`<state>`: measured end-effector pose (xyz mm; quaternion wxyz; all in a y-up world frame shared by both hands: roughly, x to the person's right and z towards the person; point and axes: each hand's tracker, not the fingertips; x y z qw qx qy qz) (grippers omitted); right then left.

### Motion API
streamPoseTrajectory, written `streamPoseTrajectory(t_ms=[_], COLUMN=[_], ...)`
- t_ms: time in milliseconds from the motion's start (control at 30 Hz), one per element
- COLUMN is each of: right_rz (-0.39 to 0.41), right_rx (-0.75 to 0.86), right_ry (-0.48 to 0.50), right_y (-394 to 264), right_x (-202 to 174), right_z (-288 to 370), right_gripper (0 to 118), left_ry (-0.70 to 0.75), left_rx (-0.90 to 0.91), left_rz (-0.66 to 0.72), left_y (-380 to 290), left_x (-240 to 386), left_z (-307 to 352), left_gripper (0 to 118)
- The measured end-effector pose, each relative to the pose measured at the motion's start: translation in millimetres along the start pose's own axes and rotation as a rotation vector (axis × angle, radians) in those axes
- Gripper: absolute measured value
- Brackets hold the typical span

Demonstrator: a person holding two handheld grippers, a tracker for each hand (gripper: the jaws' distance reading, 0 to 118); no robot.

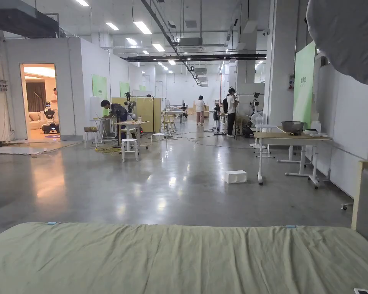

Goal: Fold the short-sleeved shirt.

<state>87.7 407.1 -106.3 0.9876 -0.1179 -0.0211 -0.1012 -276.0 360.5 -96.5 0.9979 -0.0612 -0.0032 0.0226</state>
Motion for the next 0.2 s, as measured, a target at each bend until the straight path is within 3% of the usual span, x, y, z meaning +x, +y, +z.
streamPoseTrajectory(t_ms=[200], right_rz=[0.004], right_rx=[0.006], right_ry=[-0.051], right_y=[-2.7], right_x=[1.6], right_z=[-2.4], right_gripper=[118], left_ry=[0.012], left_rx=[0.009], left_rz=[-0.068], left_y=[1.9], left_x=[7.7], left_z=[0.9], left_gripper=[118])
